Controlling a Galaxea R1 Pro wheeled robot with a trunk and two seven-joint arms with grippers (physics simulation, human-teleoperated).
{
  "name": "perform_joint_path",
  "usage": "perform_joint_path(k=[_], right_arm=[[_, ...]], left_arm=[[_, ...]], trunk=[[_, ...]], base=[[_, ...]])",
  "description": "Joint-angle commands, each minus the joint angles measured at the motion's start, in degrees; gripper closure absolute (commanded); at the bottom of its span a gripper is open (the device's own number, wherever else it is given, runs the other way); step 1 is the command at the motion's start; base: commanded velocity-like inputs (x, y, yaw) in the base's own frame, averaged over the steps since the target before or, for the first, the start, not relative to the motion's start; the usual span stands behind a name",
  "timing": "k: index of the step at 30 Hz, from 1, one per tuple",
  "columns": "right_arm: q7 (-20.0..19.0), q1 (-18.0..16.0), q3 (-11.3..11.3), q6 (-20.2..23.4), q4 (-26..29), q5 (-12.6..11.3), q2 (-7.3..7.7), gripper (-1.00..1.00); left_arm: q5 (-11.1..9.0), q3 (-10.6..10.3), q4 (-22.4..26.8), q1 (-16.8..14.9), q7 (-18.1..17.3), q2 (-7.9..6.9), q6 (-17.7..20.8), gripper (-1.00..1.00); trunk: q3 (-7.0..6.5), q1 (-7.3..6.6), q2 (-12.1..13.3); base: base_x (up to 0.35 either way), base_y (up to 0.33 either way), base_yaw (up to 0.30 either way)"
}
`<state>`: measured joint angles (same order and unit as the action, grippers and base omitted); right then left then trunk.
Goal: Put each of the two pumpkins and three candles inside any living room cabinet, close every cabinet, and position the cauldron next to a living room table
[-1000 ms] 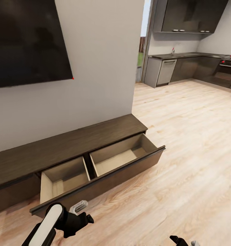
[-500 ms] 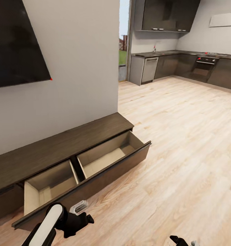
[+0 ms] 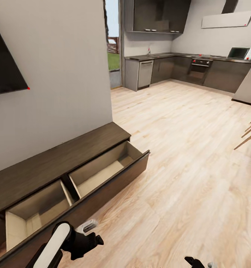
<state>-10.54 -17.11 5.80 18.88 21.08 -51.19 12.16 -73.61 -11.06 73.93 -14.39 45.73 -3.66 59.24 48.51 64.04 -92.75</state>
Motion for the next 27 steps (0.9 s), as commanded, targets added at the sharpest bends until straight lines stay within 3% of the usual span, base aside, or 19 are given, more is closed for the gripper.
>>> perform_joint_path(k=[1,27], right_arm=[[-0.12,-0.03,0.42,0.39,0.01,-0.13,-0.03,-1.0],[-0.07,-0.03,0.44,-1.37,-0.03,-0.13,-0.03,-1.0]], left_arm=[[-0.56,-0.1,0.06,-0.02,0.6,-0.04,0.0,-1.0],[-0.57,-0.18,-0.01,-0.02,0.6,-0.03,-0.05,-1.0]], trunk=[[0.08,0.0,-0.02],[0.91,0.0,-0.02]], base=[[0.0,0.0,-0.269],[0.0,0.0,-0.269]])
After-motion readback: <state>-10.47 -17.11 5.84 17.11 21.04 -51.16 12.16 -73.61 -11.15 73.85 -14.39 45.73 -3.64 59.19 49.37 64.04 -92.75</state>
